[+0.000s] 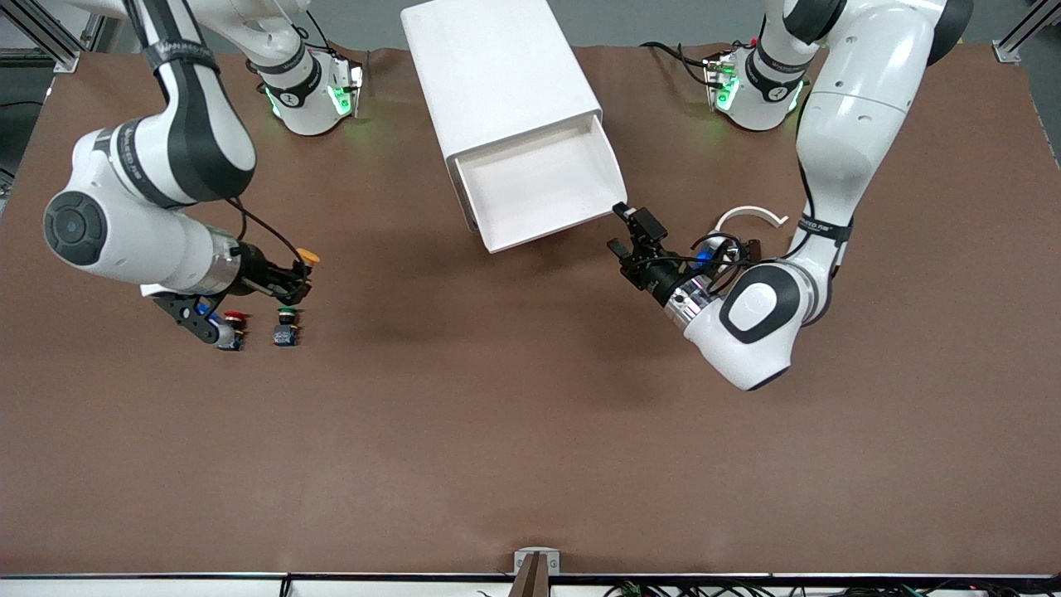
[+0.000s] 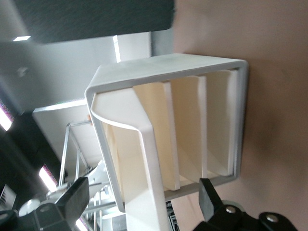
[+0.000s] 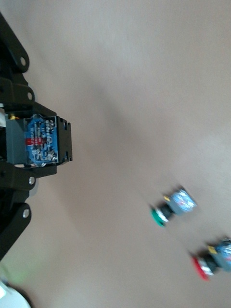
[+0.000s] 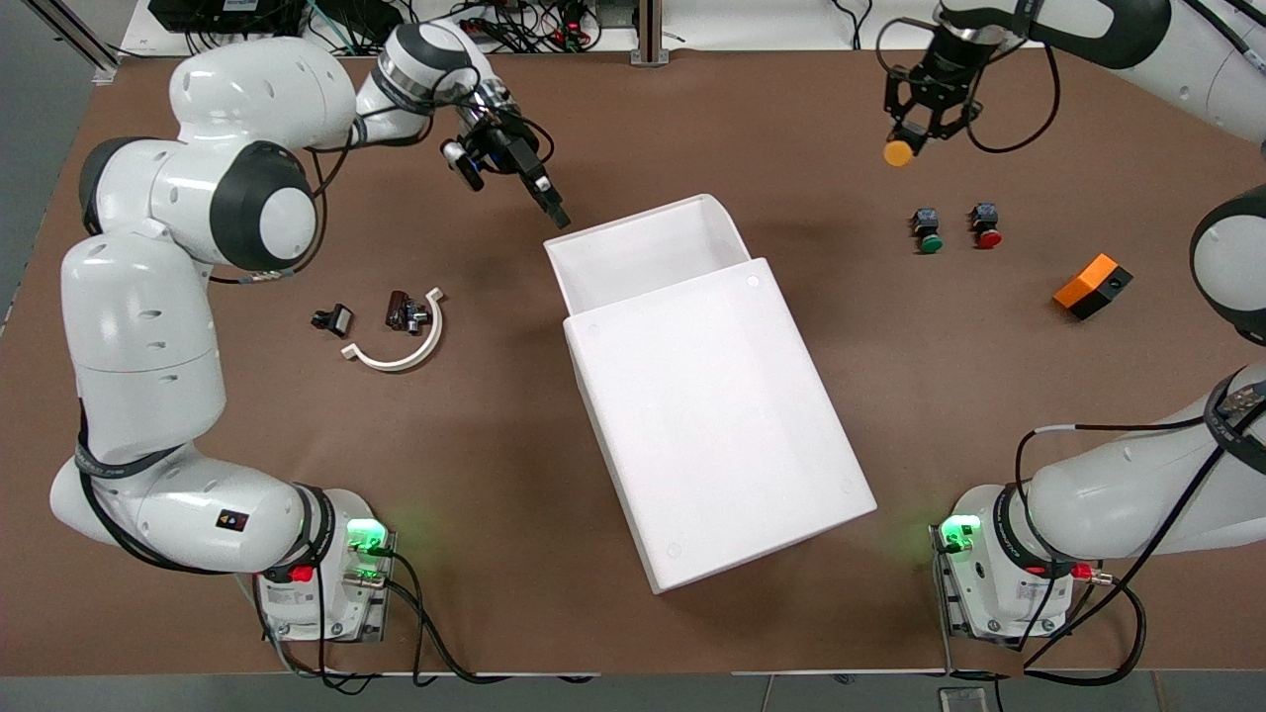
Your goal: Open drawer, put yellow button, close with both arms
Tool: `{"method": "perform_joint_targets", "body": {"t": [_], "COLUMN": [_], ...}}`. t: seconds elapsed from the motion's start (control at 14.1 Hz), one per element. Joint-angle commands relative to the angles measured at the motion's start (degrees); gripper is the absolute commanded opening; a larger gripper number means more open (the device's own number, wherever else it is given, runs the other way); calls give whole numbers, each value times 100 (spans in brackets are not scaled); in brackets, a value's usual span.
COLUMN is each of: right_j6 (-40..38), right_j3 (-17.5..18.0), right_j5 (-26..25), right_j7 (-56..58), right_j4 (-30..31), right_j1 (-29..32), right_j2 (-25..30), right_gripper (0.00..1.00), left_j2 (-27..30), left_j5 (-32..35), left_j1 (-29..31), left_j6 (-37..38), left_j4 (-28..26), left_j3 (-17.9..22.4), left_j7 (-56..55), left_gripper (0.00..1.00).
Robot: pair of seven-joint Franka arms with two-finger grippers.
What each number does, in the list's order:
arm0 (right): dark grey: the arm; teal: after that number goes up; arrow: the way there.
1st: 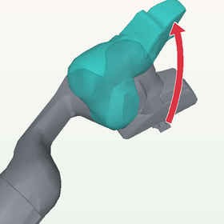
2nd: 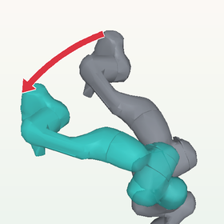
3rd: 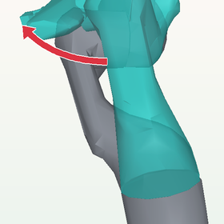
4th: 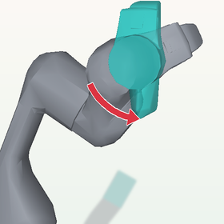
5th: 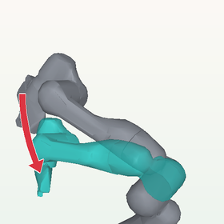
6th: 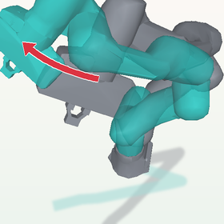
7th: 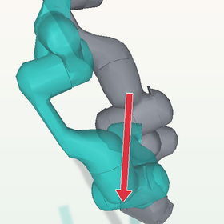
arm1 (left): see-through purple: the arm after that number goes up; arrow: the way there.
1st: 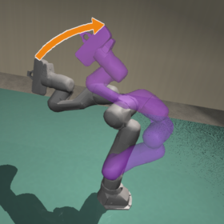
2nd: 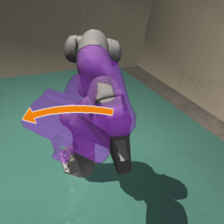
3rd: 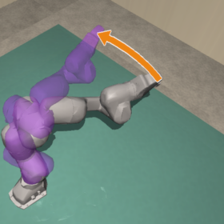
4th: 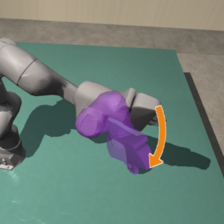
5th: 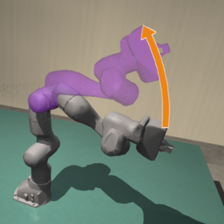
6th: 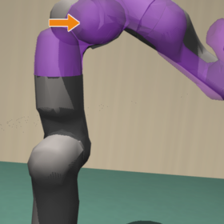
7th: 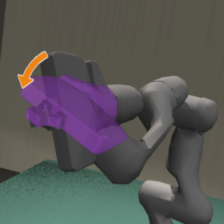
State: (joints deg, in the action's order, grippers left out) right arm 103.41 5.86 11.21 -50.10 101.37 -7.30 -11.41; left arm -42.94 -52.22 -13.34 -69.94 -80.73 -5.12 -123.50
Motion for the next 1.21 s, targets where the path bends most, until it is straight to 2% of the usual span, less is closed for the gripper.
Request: {"method": "perform_joint_targets", "body": {"t": [0.0, 0.21, 0.5, 0.57, 0.85, 0.92, 1.13], "right_j6": [-146, -146, -23, 73, 162, 232, 486], "right_j3": [-67, -67, -85, -85, -93, -93, -93], "right_j5": [250, 259, 259, 259, 93, -56, -365], "right_j7": [-1208, -2123, -3223, -3460, -4340, -4620, -5526], "right_j4": [-502, -934, -944, -926, -918, -909, -882], "right_j1": [-550, -1017, -1834, -1993, -2643, -2871, -3443], "right_j2": [-10, -46, -107, -133, -151, -169, -292], "right_gripper": [0, 0, 0, 0, 0, 0, 0], "left_j2": [119, 128, 234, 269, 795, 1049, 1613], "left_j5": [440, 1291, 2372, 2453, 2910, 2937, 3664], "left_j1": [243, 358, 490, 551, 718, 718, 683], "left_j6": [165, 174, 104, -79, -879, -1020, -1188], "left_j4": [442, 602, 786, 786, 786, 769, 646], "left_j3": [2, -24, 107, 142, 196, 213, 169], "left_j7": [841, 2053, 4451, 5032, 7221, 7583, 8016], "left_gripper": [100, 100, 100, 100, 100, 100, 100]}}
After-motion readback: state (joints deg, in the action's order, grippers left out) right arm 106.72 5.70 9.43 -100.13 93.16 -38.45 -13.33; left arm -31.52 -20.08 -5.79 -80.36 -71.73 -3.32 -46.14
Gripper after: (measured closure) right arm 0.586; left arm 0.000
